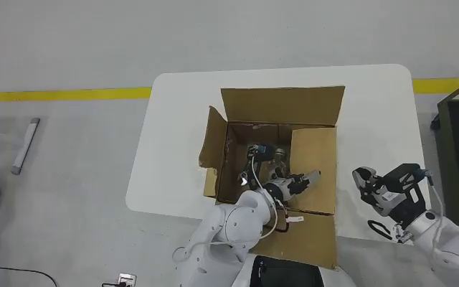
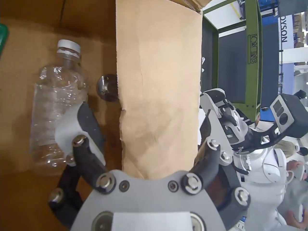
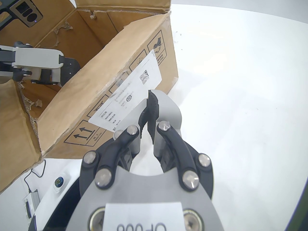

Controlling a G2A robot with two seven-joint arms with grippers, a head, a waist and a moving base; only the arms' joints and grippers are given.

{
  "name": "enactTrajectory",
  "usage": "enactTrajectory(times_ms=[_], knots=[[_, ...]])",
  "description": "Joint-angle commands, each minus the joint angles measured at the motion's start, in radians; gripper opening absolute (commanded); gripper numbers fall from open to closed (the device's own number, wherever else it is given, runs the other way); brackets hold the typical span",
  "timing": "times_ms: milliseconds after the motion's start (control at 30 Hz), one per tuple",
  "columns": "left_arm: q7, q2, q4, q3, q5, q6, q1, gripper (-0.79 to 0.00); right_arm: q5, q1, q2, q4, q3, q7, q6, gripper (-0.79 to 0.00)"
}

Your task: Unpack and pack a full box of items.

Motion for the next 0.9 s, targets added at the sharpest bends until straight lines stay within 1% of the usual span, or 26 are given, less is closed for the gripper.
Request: enactTrajectory(times_ms=[0,133,333,433,467,667,733,767,800,867], knots=[[0.001,-0.003,-0.002,0.000,-0.043,0.000,0.001,0.000,0.005,0.004,-0.001,0.002,0.004,-0.001,0.012,-0.785],[0.002,-0.007,0.002,0.000,-0.081,0.007,-0.008,0.000,0.026,0.008,-0.001,0.004,0.022,0.008,0.025,-0.785],[0.009,-0.012,0.005,0.000,-0.147,-0.014,-0.025,0.000,0.062,0.009,-0.001,0.005,0.060,0.017,0.043,-0.785],[0.040,-0.015,0.002,-0.001,-0.153,-0.010,-0.035,0.000,0.081,0.009,-0.002,0.004,0.078,0.023,0.053,-0.714],[0.049,-0.016,0.000,-0.002,-0.161,-0.010,-0.036,0.000,0.086,0.009,-0.002,0.004,0.083,0.025,0.053,-0.702],[0.081,-0.021,-0.022,-0.003,-0.187,-0.019,-0.062,0.000,0.133,0.006,-0.003,0.009,0.127,0.029,0.073,-0.699],[0.093,-0.025,-0.037,0.004,-0.199,-0.027,-0.077,0.000,0.173,0.004,-0.004,0.013,0.147,0.032,0.081,-0.665],[0.094,-0.027,-0.041,0.012,-0.202,-0.031,-0.087,0.000,0.193,0.003,-0.004,0.015,0.159,0.036,0.085,-0.613],[0.097,-0.030,-0.043,0.021,-0.202,-0.035,-0.099,0.000,0.223,0.003,-0.005,0.017,0.171,0.038,0.090,-0.594],[0.103,-0.036,-0.047,0.046,-0.214,-0.047,-0.124,0.000,0.298,0.002,-0.006,0.021,0.195,0.052,0.095,-0.517]])
